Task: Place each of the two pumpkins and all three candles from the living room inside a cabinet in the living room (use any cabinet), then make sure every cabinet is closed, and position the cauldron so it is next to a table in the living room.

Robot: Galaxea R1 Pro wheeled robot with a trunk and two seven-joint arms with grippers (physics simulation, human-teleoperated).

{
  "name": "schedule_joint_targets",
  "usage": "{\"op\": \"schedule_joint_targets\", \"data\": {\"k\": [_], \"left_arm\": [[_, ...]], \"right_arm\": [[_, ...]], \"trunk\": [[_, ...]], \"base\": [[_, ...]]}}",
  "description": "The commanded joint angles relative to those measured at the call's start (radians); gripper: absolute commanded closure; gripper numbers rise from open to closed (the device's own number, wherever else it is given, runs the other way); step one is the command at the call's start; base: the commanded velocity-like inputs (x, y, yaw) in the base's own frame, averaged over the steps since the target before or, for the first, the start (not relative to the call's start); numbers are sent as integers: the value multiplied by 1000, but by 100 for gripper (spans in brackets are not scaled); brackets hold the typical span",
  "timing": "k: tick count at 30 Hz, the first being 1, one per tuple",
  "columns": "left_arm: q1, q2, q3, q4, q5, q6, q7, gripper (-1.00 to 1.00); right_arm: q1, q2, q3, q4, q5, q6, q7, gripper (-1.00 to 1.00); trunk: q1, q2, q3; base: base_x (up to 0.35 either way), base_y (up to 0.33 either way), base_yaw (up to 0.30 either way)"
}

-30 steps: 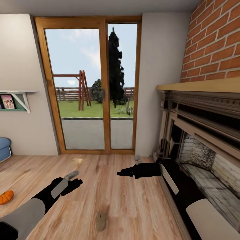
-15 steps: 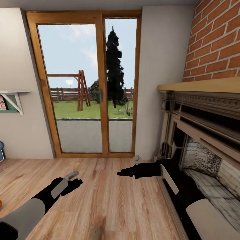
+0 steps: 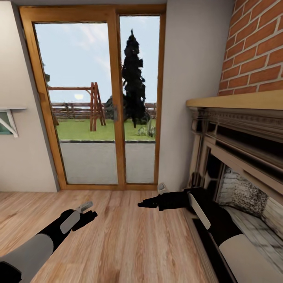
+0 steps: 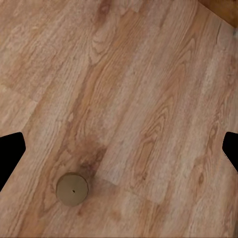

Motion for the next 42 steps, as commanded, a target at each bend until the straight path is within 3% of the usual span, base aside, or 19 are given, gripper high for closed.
{"op": "schedule_joint_targets", "data": {"k": [1, 19, 22, 25, 29, 37, 39, 42], "left_arm": [[-1, 1, -7, -3, 10, 1, 9, -100], [-1, 2, -6, -1, 11, 2, 9, -100], [-1, 2, -9, 7, 14, 38, 11, -100], [-1, 8, -10, 10, 35, 136, 17, -100], [-1, 16, -9, 45, 45, 166, 20, -100], [-1, -1, -2, 141, 47, 163, 19, -100], [-1, -19, -3, 161, 47, 148, 17, -100], [-1, -66, -9, 259, 38, 57, 10, -100]], "right_arm": [[-1, -1, 2, 0, -5, 5, -1, -100], [-1, 0, 2, 24, -5, 4, -1, -100], [-1, 0, 2, 30, -5, 4, -1, -100], [-1, 0, 2, 34, -4, 4, -2, -100], [-1, 1, 2, 37, -3, 5, -19, -100], [-1, 2, 2, 40, -3, -1, -53, -100], [-1, 2, 2, 41, -3, -3, -54, -100], [-1, 2, 3, 41, -3, -4, -55, -100]], "trunk": [[1, -1, -1], [1, -1, -1], [1, -1, -1], [1, -1, -1], [1, -1, -1], [1, -1, -1], [1, -1, -1], [1, -1, -1]], "base": [[315, 0, 0], [93, 0, 0], [0, 0, 0], [0, 0, 0], [0, 0, 0], [0, 0, 0], [0, 0, 0], [0, 0, 0]]}}
